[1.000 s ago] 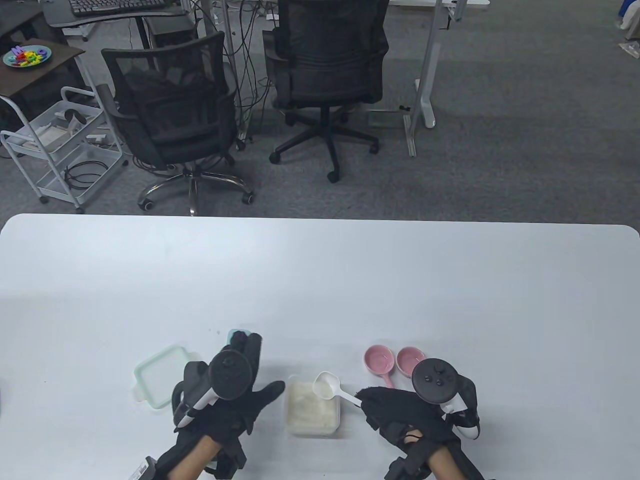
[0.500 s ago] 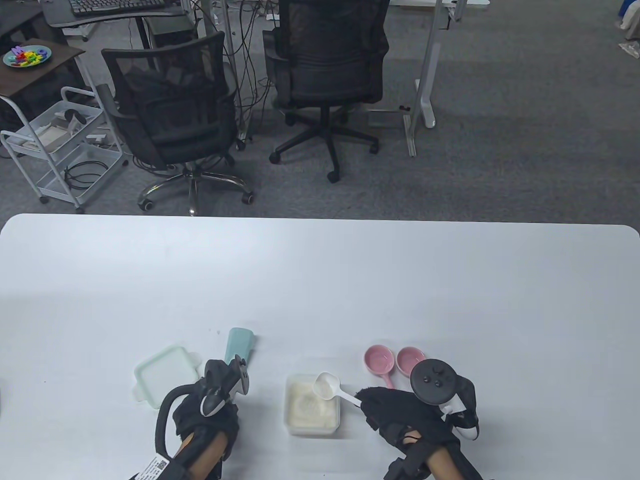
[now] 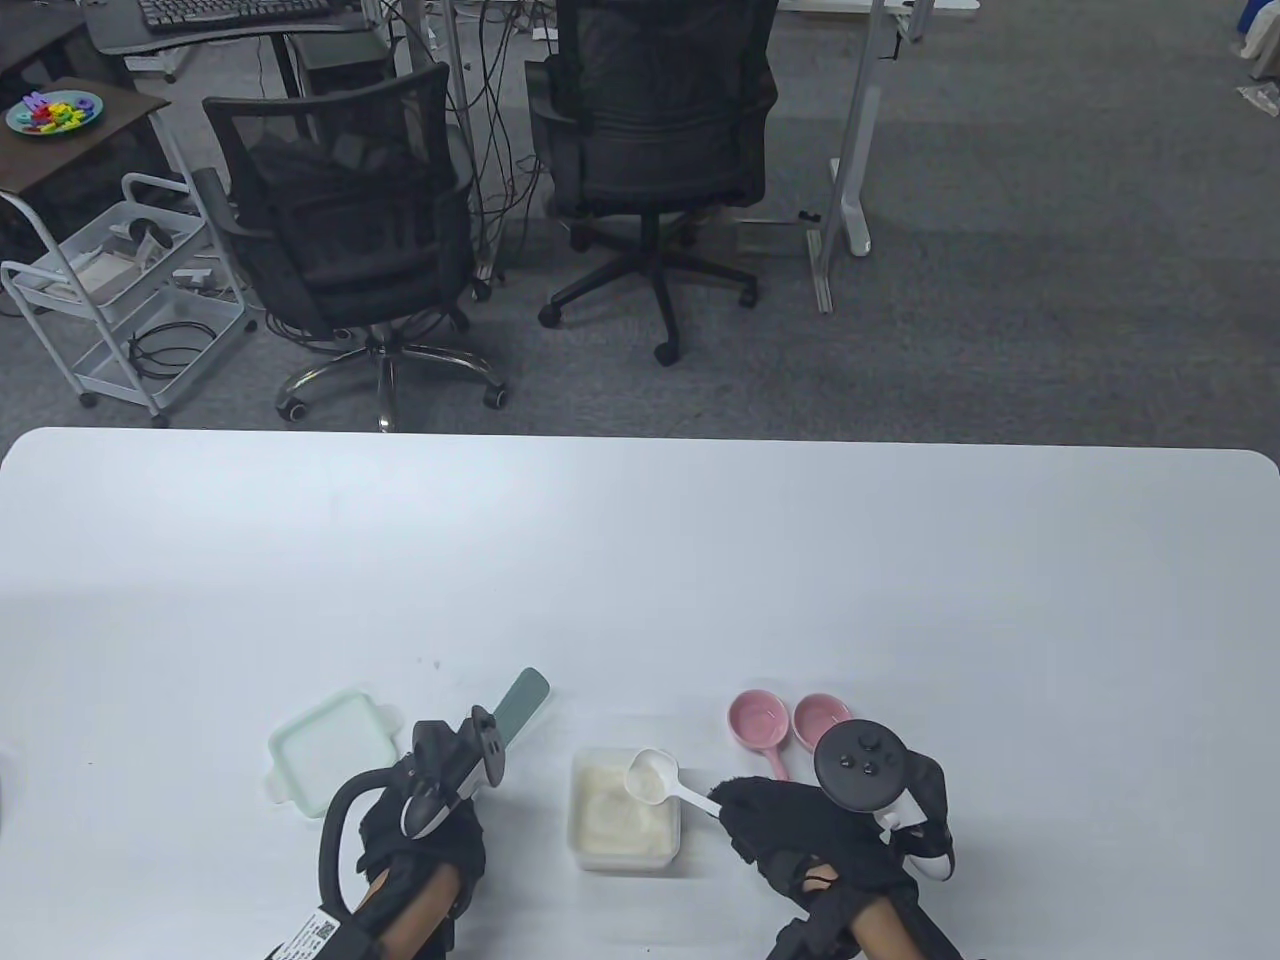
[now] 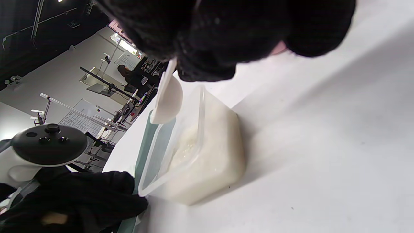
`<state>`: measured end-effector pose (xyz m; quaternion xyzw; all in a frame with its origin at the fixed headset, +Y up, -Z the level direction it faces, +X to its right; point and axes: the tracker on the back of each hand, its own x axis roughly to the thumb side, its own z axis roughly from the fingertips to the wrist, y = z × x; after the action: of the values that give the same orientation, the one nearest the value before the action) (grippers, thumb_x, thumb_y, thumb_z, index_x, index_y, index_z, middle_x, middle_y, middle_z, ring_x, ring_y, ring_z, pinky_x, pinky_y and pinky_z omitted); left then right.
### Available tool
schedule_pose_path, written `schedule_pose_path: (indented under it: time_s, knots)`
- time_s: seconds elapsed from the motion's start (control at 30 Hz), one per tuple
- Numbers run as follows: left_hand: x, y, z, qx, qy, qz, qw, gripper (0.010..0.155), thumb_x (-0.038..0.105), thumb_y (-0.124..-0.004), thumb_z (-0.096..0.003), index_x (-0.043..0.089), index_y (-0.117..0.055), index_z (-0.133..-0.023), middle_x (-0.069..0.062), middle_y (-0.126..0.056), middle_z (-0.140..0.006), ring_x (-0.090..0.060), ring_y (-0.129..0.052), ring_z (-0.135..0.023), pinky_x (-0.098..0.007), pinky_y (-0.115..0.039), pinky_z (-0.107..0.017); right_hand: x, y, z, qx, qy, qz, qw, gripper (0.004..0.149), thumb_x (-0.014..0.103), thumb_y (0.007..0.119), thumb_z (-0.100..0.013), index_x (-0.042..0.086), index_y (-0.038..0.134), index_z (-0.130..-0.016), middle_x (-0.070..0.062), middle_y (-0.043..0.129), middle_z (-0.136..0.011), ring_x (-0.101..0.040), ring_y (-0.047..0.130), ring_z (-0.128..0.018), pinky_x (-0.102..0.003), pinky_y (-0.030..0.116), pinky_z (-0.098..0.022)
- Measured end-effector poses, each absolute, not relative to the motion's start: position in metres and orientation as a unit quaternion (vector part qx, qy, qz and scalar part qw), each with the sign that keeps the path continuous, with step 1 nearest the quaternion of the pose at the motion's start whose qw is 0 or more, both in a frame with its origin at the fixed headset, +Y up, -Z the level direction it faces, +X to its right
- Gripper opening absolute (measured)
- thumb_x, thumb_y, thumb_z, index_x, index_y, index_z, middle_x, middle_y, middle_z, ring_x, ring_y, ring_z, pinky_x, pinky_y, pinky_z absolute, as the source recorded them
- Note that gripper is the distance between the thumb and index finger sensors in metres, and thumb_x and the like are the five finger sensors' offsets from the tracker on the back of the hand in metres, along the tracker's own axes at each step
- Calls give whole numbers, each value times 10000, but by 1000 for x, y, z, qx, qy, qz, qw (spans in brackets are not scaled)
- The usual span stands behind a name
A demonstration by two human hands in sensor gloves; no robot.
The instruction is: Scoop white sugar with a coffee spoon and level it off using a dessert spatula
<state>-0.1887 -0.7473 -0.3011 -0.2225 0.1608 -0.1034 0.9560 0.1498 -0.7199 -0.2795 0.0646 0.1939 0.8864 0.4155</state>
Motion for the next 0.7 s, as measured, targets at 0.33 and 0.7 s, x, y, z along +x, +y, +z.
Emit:
schedule_pose_path:
  time_s: [0.33, 0.7]
  knots:
    - [-200, -731, -304, -216, 142, -16, 966, 552, 547, -923, -450, 295, -759, -912, 76, -960, -844, -123, -1141, -606, -250, -997, -442, 150, -719, -279, 67, 191, 882, 426, 450, 287, 785, -552, 72, 813, -946, -89, 976, -582, -189, 926, -296, -505, 778, -502]
    - [-227, -697, -299, -195, 81, 196, 958, 553, 484, -911, -454, 293, -712, -934, 60, -935, -896, -146, -1127, -682, -284, -984, -493, 153, -719, -280, 61, 195, 878, 432, 451, 286, 783, -553, 72, 809, -949, -88, 975, -585, -189, 925, -298, -505, 777, -504]
